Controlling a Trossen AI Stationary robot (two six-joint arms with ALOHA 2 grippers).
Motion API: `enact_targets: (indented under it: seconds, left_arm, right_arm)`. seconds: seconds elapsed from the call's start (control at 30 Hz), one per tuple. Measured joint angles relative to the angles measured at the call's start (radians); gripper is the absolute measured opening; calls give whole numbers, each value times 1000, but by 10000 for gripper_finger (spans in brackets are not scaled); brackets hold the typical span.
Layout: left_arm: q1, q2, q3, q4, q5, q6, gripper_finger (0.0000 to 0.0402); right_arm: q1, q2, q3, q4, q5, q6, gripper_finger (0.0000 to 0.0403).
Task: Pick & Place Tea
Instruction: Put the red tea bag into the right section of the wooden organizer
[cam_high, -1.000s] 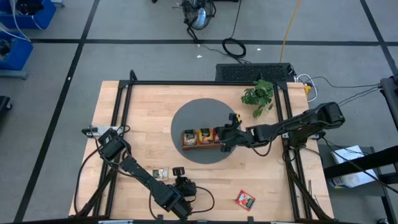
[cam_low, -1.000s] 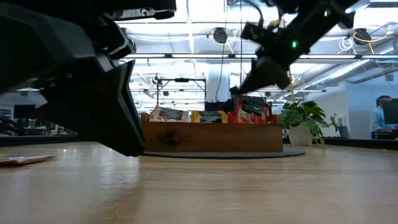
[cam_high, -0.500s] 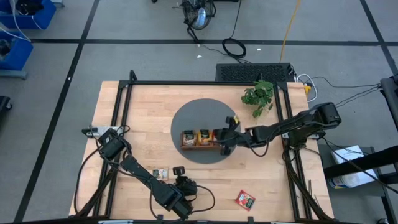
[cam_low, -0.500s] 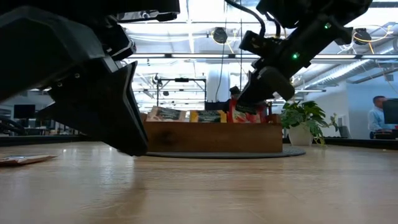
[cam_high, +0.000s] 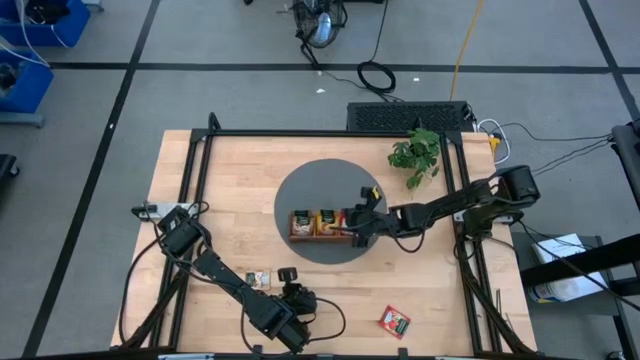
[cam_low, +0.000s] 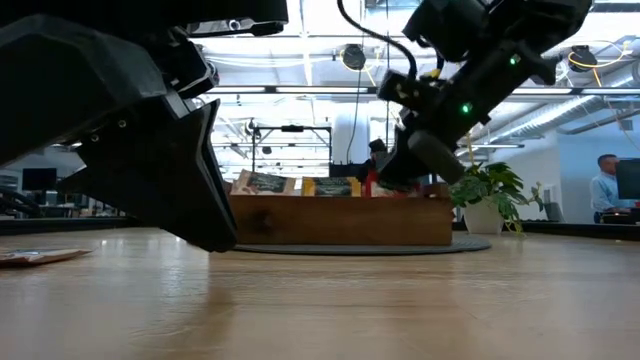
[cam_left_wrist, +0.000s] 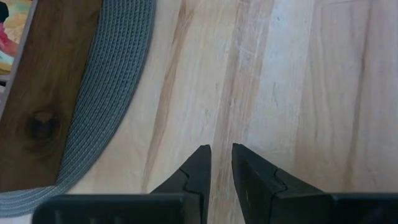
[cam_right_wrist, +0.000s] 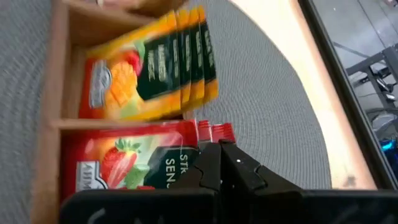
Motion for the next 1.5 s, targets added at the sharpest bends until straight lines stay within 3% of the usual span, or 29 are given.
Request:
enact_targets:
  seconds: [0.37, 0.73, 1.03, 1.17, 1.33, 1.5]
  left_arm:
    - [-1, 0, 0, -1, 0, -14, 72]
    - [-9, 0, -1, -46, 6, -16, 72]
    - [-60, -72, -2, -285, -72, -253, 72]
    - [-115, -110, -1, -364, -120, -380, 72]
    - [-161, -111, -1, -364, -171, -403, 72]
    - [-167, -111, -1, -365, -173, -409, 72]
  right_arm:
    - [36, -13, 67, -17, -1, -63, 7]
    - [57, -137, 72, -155, 24, -28, 88]
    - [111, -227, 72, -196, 20, -9, 127]
    - [130, -243, 72, -274, -63, -34, 127]
    - [86, -258, 71, -325, -250, -16, 127]
    - [27, -255, 72, -313, -293, -14, 126]
